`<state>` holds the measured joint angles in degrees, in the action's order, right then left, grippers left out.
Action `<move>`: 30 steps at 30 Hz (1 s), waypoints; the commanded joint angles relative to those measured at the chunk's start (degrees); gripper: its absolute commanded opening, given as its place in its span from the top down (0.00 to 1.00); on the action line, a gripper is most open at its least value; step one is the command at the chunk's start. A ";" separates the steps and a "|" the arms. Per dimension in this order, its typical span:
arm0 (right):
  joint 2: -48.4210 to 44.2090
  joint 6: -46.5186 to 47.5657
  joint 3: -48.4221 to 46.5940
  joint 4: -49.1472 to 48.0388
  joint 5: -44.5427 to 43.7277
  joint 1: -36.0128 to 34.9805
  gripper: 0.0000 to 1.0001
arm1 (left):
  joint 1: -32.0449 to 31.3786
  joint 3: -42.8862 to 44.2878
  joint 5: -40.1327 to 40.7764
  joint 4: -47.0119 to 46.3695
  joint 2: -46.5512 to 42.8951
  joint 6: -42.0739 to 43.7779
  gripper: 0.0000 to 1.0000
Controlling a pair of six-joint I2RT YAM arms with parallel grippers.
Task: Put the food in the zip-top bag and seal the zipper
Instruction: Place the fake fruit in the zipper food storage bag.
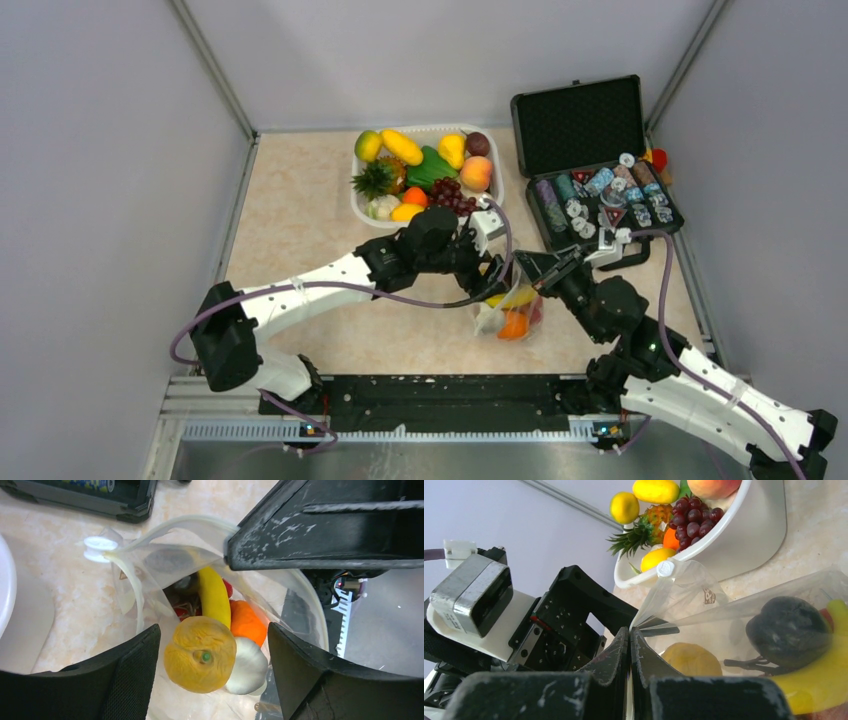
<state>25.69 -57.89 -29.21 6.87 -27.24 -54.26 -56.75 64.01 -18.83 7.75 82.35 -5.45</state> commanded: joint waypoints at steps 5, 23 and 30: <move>-2.15 -1.16 0.01 -0.64 -2.19 -0.32 1.00 | -0.24 3.69 -1.29 4.75 -0.29 2.34 0.35; -2.36 -1.03 -0.06 -0.67 -1.96 -0.39 1.00 | -1.62 11.72 -6.50 19.22 7.55 9.58 0.28; -2.39 -1.24 -0.09 -0.50 -1.96 -0.37 1.00 | -2.48 12.26 -5.10 19.11 8.36 9.15 0.36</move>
<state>23.88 -58.72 -28.84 8.23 -28.80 -54.26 -58.67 73.91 -23.59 26.79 90.41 3.18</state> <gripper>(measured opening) 0.005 0.701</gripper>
